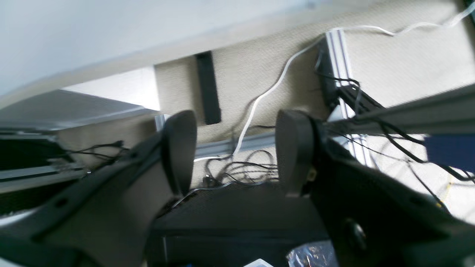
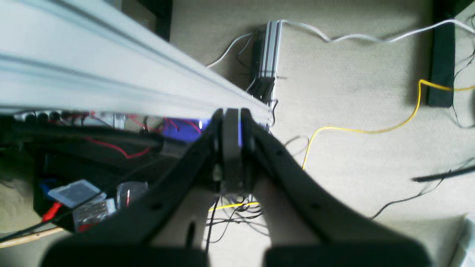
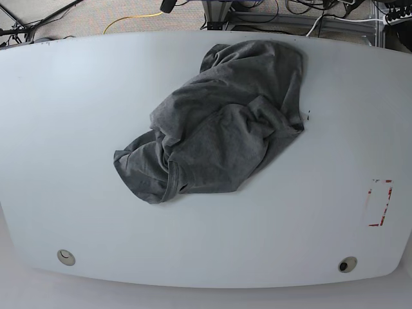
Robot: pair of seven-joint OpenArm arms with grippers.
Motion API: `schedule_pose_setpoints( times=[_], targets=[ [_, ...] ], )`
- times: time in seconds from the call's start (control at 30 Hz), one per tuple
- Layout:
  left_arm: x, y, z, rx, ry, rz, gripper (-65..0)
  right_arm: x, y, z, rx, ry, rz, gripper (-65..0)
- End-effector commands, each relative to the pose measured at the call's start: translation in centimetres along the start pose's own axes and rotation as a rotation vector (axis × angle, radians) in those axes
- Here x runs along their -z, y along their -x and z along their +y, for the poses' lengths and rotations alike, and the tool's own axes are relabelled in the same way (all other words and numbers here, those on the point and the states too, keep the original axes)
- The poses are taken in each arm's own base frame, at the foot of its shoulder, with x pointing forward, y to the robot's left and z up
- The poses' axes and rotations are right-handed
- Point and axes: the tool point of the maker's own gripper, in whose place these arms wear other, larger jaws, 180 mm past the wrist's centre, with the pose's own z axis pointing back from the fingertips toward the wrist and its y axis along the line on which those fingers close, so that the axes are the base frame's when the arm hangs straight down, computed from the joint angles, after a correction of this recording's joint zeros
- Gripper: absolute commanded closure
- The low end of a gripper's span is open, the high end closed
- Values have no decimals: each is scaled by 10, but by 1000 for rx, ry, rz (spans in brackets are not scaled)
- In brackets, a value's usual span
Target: Fold the T-shirt properly
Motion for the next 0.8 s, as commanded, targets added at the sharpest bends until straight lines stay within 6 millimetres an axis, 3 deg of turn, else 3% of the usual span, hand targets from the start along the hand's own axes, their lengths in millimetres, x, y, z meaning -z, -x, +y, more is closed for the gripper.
schedule_pose_setpoints(
  times=[0.0,0.1,0.27,0.3,0.77],
  targets=[
    [-5,-17,12,-30,-28,-49,-314,-6,-26,-2,-22,7,-69,-2],
    [-5,-29,20,-80,-50,-83,-329,-4,-45,-5,-39,18,-121,-2],
    [2,-53,24,-95,-46,-154,-519,7,-82,-21,-67,72,-234,-6],
    [4,-55,25,-94,-47,-160,-531,9,-87,-22,-69,75,-250,-6],
    [22,-75,26,-110,-55,-208,-531,46,-132,-64,-144,157,-271,-6]
  ],
)
